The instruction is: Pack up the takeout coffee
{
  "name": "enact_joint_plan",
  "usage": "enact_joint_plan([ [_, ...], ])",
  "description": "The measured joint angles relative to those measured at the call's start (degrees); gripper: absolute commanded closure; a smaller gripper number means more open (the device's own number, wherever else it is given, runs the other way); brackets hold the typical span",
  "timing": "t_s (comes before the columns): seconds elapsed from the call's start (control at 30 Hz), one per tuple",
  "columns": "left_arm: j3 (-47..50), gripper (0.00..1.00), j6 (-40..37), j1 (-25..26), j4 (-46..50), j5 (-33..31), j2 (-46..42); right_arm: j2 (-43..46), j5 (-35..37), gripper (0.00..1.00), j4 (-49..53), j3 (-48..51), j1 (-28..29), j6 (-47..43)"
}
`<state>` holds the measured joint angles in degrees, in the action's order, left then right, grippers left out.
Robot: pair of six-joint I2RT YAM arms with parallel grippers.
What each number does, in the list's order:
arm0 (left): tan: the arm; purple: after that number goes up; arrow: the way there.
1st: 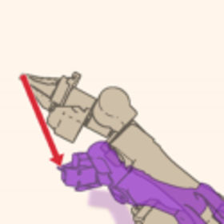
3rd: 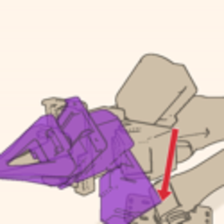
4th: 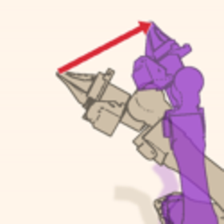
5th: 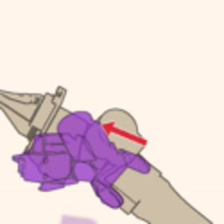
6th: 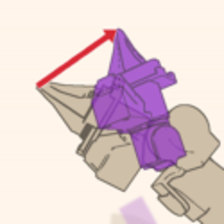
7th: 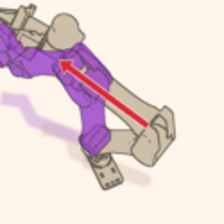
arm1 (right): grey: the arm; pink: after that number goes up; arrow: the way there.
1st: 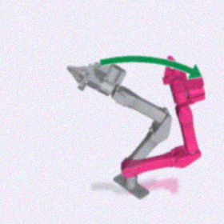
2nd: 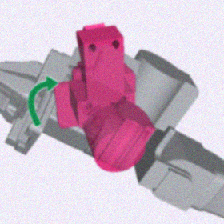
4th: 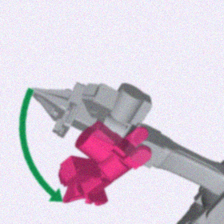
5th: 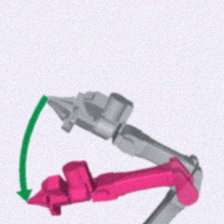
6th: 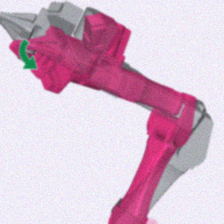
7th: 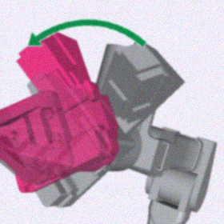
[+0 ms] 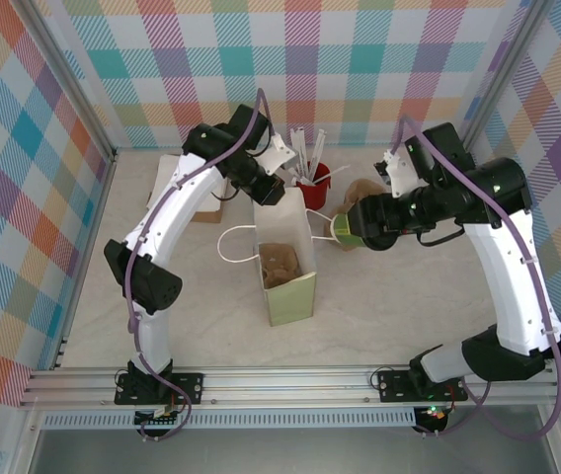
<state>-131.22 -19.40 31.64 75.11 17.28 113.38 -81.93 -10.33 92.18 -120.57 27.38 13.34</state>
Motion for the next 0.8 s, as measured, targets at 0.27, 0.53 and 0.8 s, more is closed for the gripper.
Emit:
enact_joint_plan([
  [0.27,0.1,0.94,6.2,1.0,0.0,0.7,-2.1,-5.8,-1.9,0.26,0.0,-8.8,5.4,1.3],
  [0.53,1.7,0.94,11.2,1.0,-0.3,0.7,-2.4,-10.1,-1.6,0.26,0.0,-10.5,11.5,3.3],
  [0.8,4.1,0.94,13.2,1.0,-0.5,1.3,-2.7,-14.7,1.4,0.26,0.0,-10.7,17.6,6.0],
])
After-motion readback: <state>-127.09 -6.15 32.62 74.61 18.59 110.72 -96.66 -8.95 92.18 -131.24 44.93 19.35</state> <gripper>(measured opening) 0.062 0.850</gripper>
